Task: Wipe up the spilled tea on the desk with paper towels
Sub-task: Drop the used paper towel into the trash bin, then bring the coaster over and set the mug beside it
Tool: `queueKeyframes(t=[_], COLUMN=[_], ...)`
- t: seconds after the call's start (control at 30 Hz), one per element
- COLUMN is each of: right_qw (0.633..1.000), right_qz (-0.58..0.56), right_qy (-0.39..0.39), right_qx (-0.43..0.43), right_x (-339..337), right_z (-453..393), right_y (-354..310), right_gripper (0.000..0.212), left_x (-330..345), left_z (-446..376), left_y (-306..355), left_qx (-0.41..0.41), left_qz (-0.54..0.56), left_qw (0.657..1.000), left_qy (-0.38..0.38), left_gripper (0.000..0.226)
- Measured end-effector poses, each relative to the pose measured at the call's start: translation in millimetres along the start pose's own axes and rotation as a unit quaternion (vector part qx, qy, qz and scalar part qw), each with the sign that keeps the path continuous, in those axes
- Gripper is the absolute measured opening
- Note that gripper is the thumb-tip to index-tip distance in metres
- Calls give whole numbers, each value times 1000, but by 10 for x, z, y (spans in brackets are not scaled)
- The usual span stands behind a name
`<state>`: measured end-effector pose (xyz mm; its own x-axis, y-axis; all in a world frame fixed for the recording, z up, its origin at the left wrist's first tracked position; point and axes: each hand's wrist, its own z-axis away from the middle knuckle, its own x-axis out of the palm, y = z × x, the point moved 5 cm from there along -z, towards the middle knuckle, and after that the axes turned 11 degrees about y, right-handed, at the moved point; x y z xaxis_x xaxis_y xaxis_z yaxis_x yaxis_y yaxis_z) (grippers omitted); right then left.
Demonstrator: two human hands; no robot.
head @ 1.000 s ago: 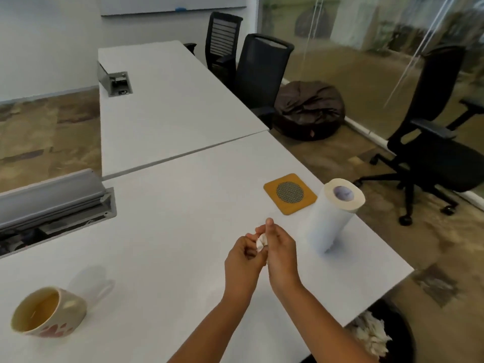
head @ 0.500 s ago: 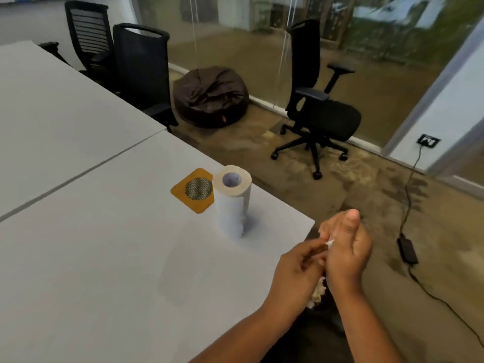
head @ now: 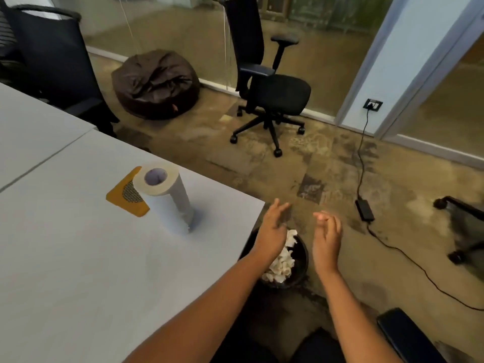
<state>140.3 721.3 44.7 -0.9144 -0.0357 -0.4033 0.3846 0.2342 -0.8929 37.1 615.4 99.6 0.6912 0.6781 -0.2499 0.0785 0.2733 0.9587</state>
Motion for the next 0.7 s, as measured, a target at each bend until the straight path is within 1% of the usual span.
queueKeyframes(t=[0.1,0.17,0.23,0.3,0.4,0.5,0.6,0.7], right_qw=[996,990,986,984,982,976,956,945], right_qz=[8,11,1,-23,-80,-122,-171,-184], right_qy=[47,63,57,39,-14,-102,-189,-235], right_qx=[71,125,157,171,173,146,143,131], right_x=[-193,-265,-232,-95,232,612,969,1236], right_z=[33,97,186,271,430,641,871,1047], right_y=[375,548,612,533,240,-138,-482,-816], right_gripper=[34,36,36,36,34,32,30,31], left_x=[-105,-181,-244,-303,-403,-538,-741,-999], left_z=[57,152,257,315,315,288,250,258], left_y=[-294,-473,-598,-664,-703,-709,-687,-648], left_qx=[-23,-32,-34,-44,-50,-52,-85,-97], left_qz=[-30,-58,-80,-80,-74,-65,-32,-8], left_qw=[999,998,996,996,995,994,988,977], left_qy=[7,6,6,14,36,68,127,192], left_gripper=[44,39,38,38,37,37,46,48])
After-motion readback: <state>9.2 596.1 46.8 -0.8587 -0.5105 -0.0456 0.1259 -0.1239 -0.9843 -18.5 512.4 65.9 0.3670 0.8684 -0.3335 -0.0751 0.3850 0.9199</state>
